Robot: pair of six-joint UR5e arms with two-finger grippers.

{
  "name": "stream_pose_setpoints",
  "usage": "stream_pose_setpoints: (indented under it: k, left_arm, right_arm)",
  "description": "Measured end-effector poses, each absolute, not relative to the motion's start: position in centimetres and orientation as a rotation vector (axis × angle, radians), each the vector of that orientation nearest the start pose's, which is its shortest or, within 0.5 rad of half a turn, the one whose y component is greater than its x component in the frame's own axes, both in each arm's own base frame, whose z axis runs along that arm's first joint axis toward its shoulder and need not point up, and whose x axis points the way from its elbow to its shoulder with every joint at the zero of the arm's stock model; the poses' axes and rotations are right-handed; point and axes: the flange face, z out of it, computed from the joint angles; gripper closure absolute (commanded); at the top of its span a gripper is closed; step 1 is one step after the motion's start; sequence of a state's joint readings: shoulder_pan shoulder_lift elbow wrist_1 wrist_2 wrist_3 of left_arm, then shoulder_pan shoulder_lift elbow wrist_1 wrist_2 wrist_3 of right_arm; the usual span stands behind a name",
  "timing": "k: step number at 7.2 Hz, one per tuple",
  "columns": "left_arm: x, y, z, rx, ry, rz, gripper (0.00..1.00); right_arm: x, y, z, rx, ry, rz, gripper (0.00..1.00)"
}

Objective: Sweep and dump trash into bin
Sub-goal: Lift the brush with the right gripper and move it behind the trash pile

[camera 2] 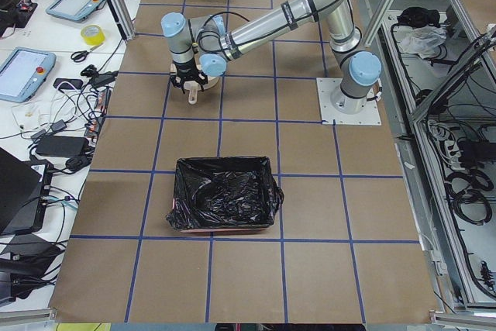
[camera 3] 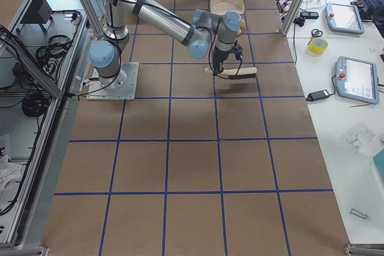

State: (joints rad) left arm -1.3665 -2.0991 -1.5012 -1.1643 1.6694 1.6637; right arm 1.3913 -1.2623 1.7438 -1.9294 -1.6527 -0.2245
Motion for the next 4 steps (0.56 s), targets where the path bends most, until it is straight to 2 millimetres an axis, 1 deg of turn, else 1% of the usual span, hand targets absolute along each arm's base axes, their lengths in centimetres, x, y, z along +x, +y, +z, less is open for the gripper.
stream_pose_setpoints:
  k: [1, 2, 3, 4]
  left_arm:
    - [1.3, -67.1, 25.1, 2.095, 2.314, 0.174, 0.36]
    - [1.3, -67.0, 24.9, 2.101, 2.313, 0.178, 0.44]
    - [1.5, -66.9, 24.7, 2.103, 2.317, 0.182, 0.58]
    - [1.7, -66.8, 24.6, 2.102, 2.322, 0.183, 0.69]
  right_arm:
    - [6.2, -58.5, 28.7, -0.024, 3.198, 0.222, 0.92]
    - [9.8, -59.3, 29.3, 0.035, 3.205, 0.219, 0.92]
    - [13.3, -60.0, 29.3, 0.093, 3.210, 0.210, 0.92]
    - [16.5, -60.3, 29.1, 0.145, 3.211, 0.203, 0.92]
